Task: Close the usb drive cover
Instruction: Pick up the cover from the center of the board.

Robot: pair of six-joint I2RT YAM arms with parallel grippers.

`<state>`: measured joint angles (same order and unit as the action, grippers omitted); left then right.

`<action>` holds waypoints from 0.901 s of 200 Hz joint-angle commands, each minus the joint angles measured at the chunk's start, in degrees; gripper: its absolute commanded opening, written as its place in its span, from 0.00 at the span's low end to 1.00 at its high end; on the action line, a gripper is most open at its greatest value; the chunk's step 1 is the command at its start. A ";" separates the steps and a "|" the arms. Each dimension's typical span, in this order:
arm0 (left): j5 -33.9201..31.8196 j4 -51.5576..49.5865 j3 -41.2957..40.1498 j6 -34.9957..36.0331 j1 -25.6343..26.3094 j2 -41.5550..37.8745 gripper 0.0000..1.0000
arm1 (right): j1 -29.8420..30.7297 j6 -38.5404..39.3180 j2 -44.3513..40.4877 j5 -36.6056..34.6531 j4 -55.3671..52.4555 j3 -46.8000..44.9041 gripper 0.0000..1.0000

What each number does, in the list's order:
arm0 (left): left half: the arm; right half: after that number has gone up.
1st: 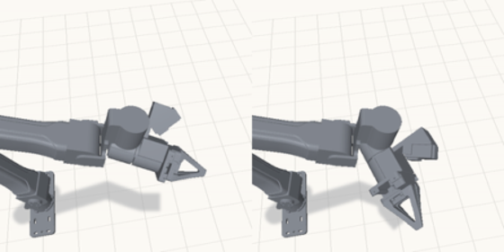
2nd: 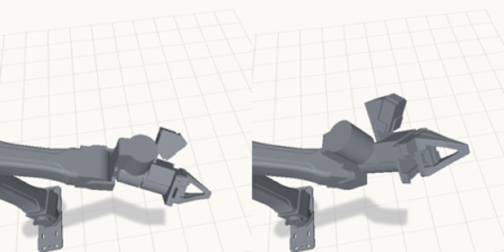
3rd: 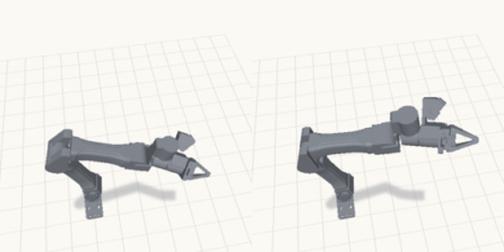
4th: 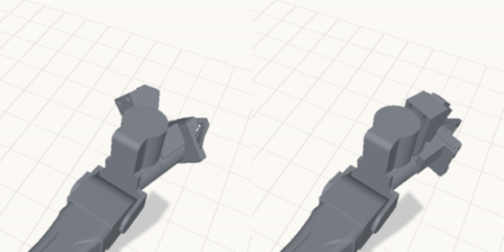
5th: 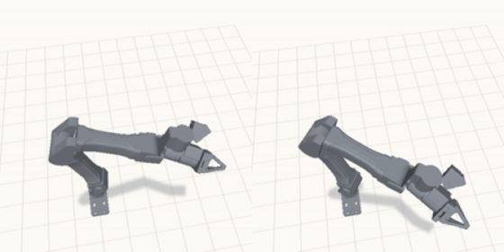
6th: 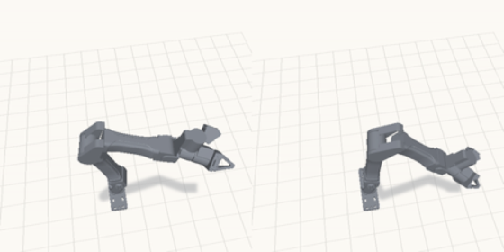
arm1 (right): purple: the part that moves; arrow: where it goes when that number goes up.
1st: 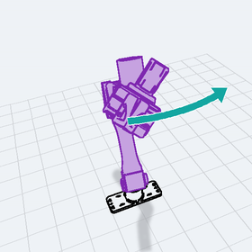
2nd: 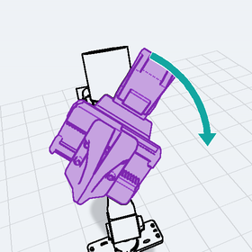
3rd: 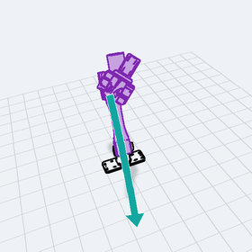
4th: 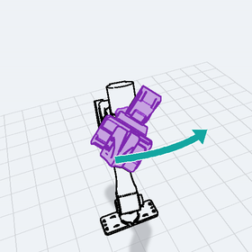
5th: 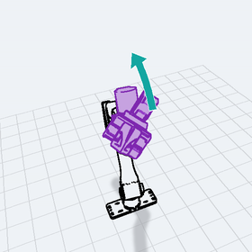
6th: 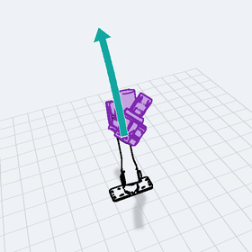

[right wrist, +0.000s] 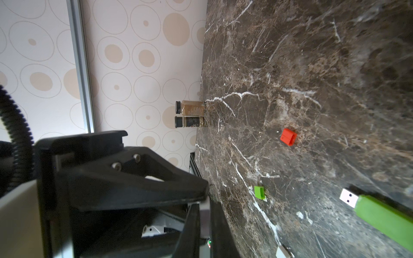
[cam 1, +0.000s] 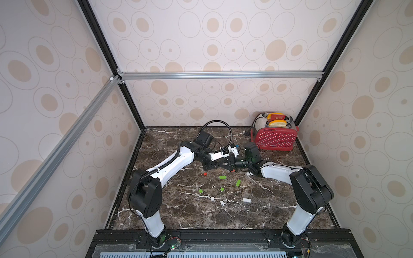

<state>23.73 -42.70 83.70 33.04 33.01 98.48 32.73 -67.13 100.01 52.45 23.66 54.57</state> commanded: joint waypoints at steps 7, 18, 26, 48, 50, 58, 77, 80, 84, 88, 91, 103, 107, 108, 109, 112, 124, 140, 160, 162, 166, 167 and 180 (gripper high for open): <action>3.18 -0.25 -1.87 -3.19 -0.80 -5.80 0.46 | -1.98 0.31 -3.09 0.49 2.35 -1.53 0.02; 6.94 -0.34 -2.83 -5.88 -2.79 -7.40 0.53 | -3.09 0.91 -4.71 0.79 2.33 -2.22 0.02; 10.13 -0.70 -3.31 -8.41 -4.54 -8.13 0.59 | -3.80 1.49 -5.97 1.05 2.10 -2.52 0.02; 19.52 0.08 -4.58 -16.41 -9.56 -10.06 0.68 | -4.60 3.66 -8.67 1.51 1.14 -2.21 0.02; 20.33 0.27 -4.73 -17.19 -9.97 -10.30 0.68 | -4.61 3.78 -8.86 1.52 1.13 -2.12 0.02; 23.77 2.31 -5.54 -21.76 -11.57 -11.00 0.70 | -4.61 4.10 -9.46 1.52 1.23 -1.91 0.02; 34.52 12.95 -8.26 -38.05 -15.98 -11.34 0.70 | -4.55 1.65 -10.44 0.96 5.02 -2.03 0.02; 35.87 14.96 -8.68 -41.01 -16.67 -11.26 0.70 | -4.56 0.64 -10.63 0.75 6.32 -2.21 0.02; 37.57 17.67 -9.13 -44.77 -17.46 -11.08 0.69 | -4.58 -0.79 -10.68 0.42 8.28 -2.53 0.02; 38.98 20.56 -9.73 -48.53 -18.23 -11.00 0.69 | -4.60 -2.41 -10.62 0.07 10.42 -2.82 0.02; 39.84 22.85 -10.25 -51.26 -18.72 -10.94 0.69 | -4.56 -3.63 -10.50 -0.19 12.10 -2.93 0.02; 42.10 33.16 -12.54 -61.04 -19.52 -10.98 0.68 | -4.54 -8.05 -9.86 -0.63 17.88 -2.99 0.01; 42.47 35.86 -13.07 -63.52 -19.54 -11.01 0.68 | -4.51 -9.20 -9.58 -0.72 19.35 -2.81 0.01; 42.47 36.47 -13.19 -64.10 -19.56 -11.02 0.68 | -4.47 -9.44 -9.53 -0.79 19.64 -2.80 0.01; 42.55 36.99 -13.24 -64.56 -19.56 -11.07 0.68 | -4.41 -9.69 -9.46 -0.82 19.92 -2.80 0.01; 42.62 38.74 -13.56 -66.19 -19.57 -11.03 0.68 | -4.36 -10.42 -9.33 -0.96 20.64 -2.58 0.01; 42.81 45.82 -14.93 -73.35 -19.57 -10.70 0.69 | -4.12 -12.30 -9.01 -2.12 22.56 -2.00 0.00; 41.96 51.82 -16.33 -79.90 -19.57 -10.60 0.69 | -3.40 -13.32 -8.67 -4.15 24.07 -1.33 0.00; 38.12 52.55 -17.04 -81.58 -19.61 -12.57 0.71 | -2.02 -14.36 -6.94 -5.24 25.08 0.92 0.00; 37.64 52.61 -17.18 -81.76 -19.62 -12.75 0.71 | -1.87 -14.52 -6.71 -5.25 25.15 1.19 0.00; 36.84 52.83 -17.52 -81.96 -19.58 -13.19 0.71 | -1.74 -14.78 -6.34 -5.25 25.28 1.52 0.00; 36.66 52.91 -17.70 -82.06 -19.57 -13.34 0.71 | -1.58 -14.89 -6.10 -5.25 25.47 1.86 0.00; 34.90 56.08 -19.50 -84.31 -19.57 -14.29 0.69 | -0.91 -16.42 -4.29 -6.03 27.37 3.05 0.00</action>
<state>61.36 4.01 66.11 -42.39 13.30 87.26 30.41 -79.96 92.82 48.45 45.41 54.46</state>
